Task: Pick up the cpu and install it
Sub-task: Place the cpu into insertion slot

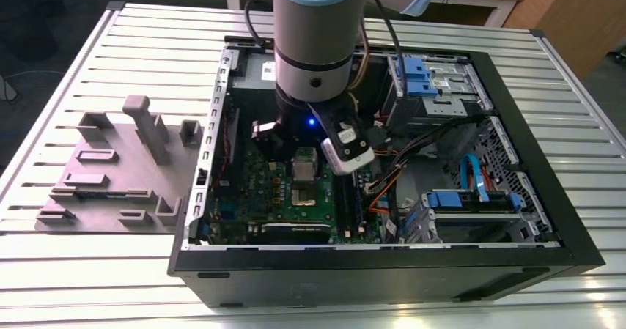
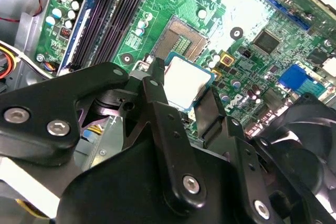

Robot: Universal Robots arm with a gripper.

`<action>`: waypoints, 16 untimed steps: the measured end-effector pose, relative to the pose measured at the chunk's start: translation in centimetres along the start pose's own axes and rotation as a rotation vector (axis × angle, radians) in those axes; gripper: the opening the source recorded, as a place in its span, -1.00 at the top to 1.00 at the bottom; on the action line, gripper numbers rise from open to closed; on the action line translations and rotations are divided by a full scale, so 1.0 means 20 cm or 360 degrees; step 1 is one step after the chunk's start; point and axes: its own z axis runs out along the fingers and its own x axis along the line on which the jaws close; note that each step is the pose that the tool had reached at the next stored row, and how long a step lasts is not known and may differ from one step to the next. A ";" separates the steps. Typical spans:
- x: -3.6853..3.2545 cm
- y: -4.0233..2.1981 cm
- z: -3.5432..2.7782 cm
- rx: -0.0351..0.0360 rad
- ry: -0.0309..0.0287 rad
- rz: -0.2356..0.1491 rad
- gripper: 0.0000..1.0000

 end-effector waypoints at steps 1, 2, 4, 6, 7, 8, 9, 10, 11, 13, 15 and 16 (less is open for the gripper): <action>0.000 -0.001 0.006 0.0000 -0.00004 0.0000 0.06; 0.000 -0.003 0.011 0.0000 -0.00009 0.0000 0.06; 0.000 -0.005 0.021 0.0000 -0.00017 0.0000 0.06; 0.000 -0.007 0.028 0.0002 -0.00029 0.0000 0.06; 0.000 -0.007 0.032 0.0007 -0.00037 0.0000 0.06; 0.000 -0.007 0.034 0.0017 -0.00043 0.0000 0.06; 0.000 -0.007 0.036 0.0033 -0.00048 -0.0001 0.06; 0.001 -0.007 0.038 0.0051 -0.00051 -0.0001 0.06; 0.000 -0.007 0.039 0.0068 -0.00057 -0.0001 0.06; 0.000 -0.007 0.043 0.0077 -0.00078 -0.0002 0.06; 0.001 -0.007 0.053 0.0077 -0.00141 -0.0001 0.06; 0.001 -0.007 0.058 0.0077 -0.00176 -0.0001 0.06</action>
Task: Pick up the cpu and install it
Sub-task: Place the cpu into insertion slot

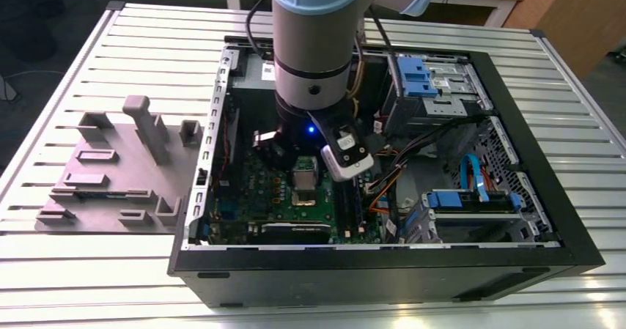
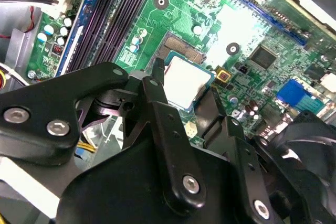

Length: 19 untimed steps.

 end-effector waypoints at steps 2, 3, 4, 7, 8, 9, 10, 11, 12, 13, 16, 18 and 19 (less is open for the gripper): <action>0.000 0.000 0.010 0.0000 -0.00061 0.0000 0.06; 0.000 0.001 0.015 0.0000 -0.00086 0.0000 0.06; 0.000 0.001 0.021 0.0000 -0.00111 0.0000 0.06; 0.001 0.002 0.036 0.0000 -0.00184 0.0001 0.06; 0.001 0.002 0.040 0.0000 -0.00199 0.0001 0.06; 0.001 0.002 0.045 0.0000 -0.00214 0.0001 0.06; 0.001 0.002 0.048 0.0000 -0.00221 0.0001 0.06; 0.001 0.002 0.052 0.0000 -0.00229 0.0001 0.06; 0.001 0.002 0.058 0.0000 -0.00239 0.0001 0.06; 0.002 0.003 0.063 0.0000 -0.00253 0.0001 0.06; 0.002 0.003 0.080 0.0000 -0.00305 0.0001 0.06; 0.003 0.004 0.092 0.0001 -0.00350 0.0002 0.06; 0.003 0.004 0.100 0.0001 -0.00377 0.0002 0.06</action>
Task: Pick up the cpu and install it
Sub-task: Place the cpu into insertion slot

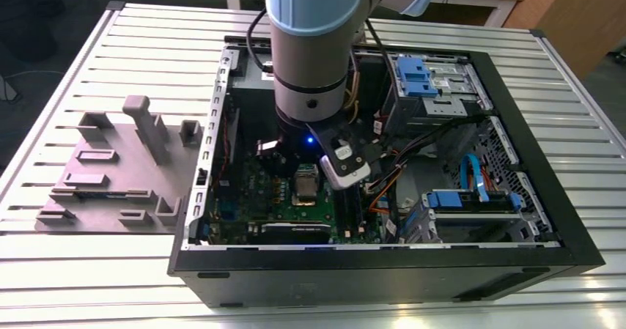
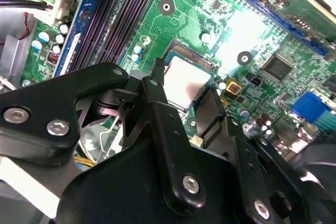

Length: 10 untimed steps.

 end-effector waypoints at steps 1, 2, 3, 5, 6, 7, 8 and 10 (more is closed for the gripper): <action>0.000 0.000 0.006 0.0000 -0.00025 0.0000 0.06; 0.000 0.000 0.010 0.0000 -0.00039 0.0000 0.06; 0.001 0.000 0.012 0.0000 -0.00047 0.0000 0.06; 0.001 0.000 0.014 0.0001 -0.00048 0.0000 0.06; 0.001 0.001 0.015 0.0000 -0.00052 0.0000 0.06; 0.001 0.001 0.019 0.0000 -0.00061 0.0000 0.06; 0.001 0.001 0.022 0.0000 -0.00080 0.0000 0.06; 0.003 0.001 0.030 0.0000 -0.00140 0.0001 0.06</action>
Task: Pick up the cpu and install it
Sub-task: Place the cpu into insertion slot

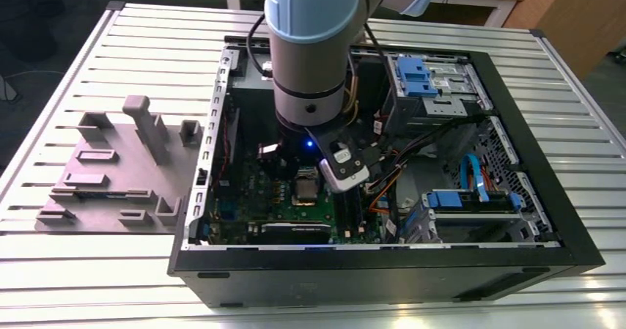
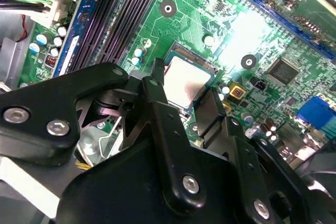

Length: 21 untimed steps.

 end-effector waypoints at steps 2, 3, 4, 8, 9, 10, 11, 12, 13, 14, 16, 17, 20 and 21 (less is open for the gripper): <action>0.004 0.000 0.003 0.0000 -0.00021 0.0001 0.06; 0.006 0.001 0.006 0.0000 -0.00022 0.0004 0.06; 0.006 0.001 0.008 0.0001 -0.00021 0.0011 0.06; 0.010 0.001 0.012 0.0002 -0.00009 0.0034 0.06; 0.010 0.001 0.012 0.0002 -0.00009 0.0034 0.06; 0.011 0.001 0.012 0.0002 -0.00009 0.0034 0.06; 0.011 0.001 0.013 0.0002 -0.00010 0.0035 0.06; 0.012 0.001 0.013 -0.0003 -0.00012 0.0035 0.06; 0.012 0.001 0.013 -0.0009 -0.00014 0.0035 0.06; 0.012 0.001 0.013 -0.0012 -0.00015 0.0035 0.06; 0.012 0.001 0.013 -0.0012 -0.00014 0.0035 0.06; 0.012 0.001 0.013 -0.0012 -0.00014 0.0036 0.06; 0.012 -0.005 0.015 -0.0011 -0.00010 0.0047 0.06; 0.012 -0.006 0.016 -0.0011 -0.00007 0.0053 0.06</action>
